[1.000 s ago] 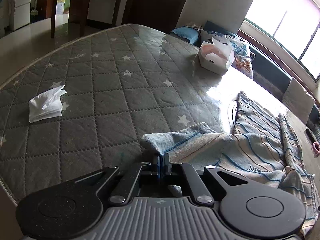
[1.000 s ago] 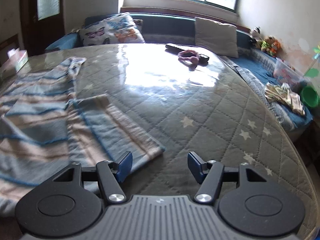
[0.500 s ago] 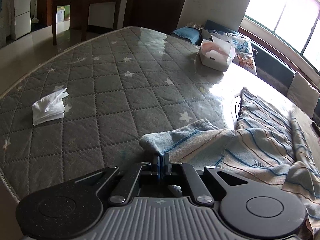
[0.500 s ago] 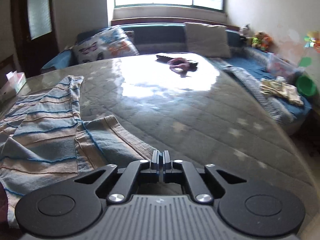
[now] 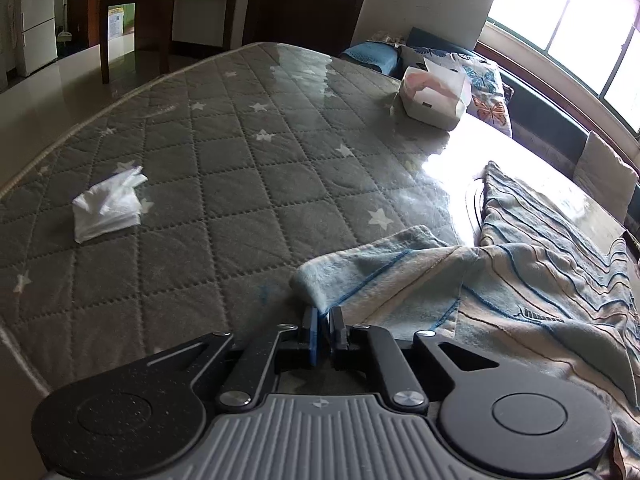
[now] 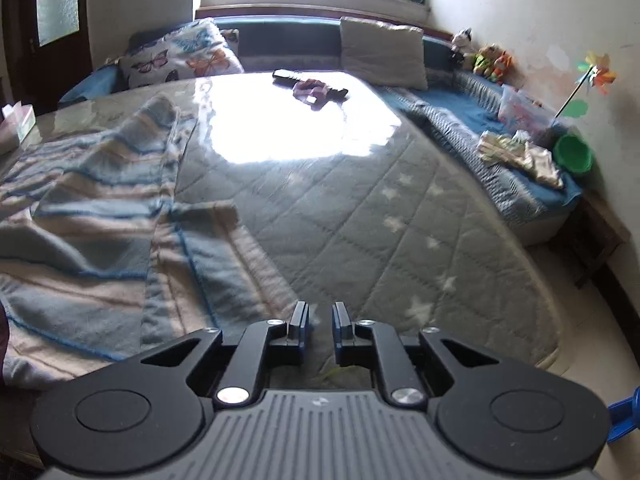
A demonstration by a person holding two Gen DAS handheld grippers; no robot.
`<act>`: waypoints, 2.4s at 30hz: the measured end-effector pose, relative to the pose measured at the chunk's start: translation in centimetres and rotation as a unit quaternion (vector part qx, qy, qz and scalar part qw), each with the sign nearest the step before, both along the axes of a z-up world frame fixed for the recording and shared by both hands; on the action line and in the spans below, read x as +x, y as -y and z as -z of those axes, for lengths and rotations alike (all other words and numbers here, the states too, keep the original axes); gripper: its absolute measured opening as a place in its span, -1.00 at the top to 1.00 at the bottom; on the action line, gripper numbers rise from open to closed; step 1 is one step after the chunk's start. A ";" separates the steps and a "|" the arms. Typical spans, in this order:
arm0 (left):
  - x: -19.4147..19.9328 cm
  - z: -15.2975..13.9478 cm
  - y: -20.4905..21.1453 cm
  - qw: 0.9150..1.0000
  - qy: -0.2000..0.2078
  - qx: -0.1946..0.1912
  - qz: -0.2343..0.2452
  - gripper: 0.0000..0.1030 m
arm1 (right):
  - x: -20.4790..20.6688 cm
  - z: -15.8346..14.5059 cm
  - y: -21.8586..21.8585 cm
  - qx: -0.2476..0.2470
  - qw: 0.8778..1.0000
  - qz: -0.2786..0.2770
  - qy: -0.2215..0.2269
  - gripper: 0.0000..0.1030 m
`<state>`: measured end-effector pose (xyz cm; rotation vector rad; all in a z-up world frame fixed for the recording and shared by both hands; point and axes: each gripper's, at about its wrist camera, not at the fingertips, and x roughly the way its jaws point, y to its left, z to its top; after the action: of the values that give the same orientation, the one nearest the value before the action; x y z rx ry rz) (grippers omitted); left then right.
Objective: Fold clothes
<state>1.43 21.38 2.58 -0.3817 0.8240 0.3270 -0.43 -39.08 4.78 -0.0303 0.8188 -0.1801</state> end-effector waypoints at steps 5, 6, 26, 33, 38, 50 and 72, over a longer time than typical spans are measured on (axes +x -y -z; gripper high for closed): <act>0.5 -2.2 0.5 0.999 0.022 0.022 0.021 0.44 | 2.5 -1.5 -0.4 0.008 0.999 -0.033 0.020 0.69; 0.9 -2.5 0.7 0.999 0.024 0.025 0.027 0.35 | 3.2 -1.7 -0.8 0.009 0.999 -0.044 0.023 0.69; 23.7 -1.3 10.2 0.980 0.029 0.039 0.192 0.31 | 20.8 0.0 -7.1 0.043 0.991 -0.123 0.009 0.41; 29.1 1.2 10.5 0.982 0.021 0.041 0.181 0.08 | 25.9 2.2 -7.3 0.058 0.992 -0.111 0.004 0.38; 30.7 2.0 10.9 0.980 0.024 0.050 0.193 0.06 | 28.8 3.1 -7.8 0.076 0.990 -0.115 0.006 0.36; 31.5 2.6 11.7 0.968 0.046 0.070 0.236 0.91 | 32.2 4.8 -9.5 0.076 0.989 -0.125 0.013 0.44; 33.0 1.7 8.2 0.976 0.051 0.126 0.167 0.80 | 35.8 5.0 -10.7 0.022 0.994 -0.101 0.031 0.79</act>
<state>34.47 13.18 0.91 -0.0187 0.7213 0.0944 35.37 -28.39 -0.17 -0.0647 0.7531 0.0282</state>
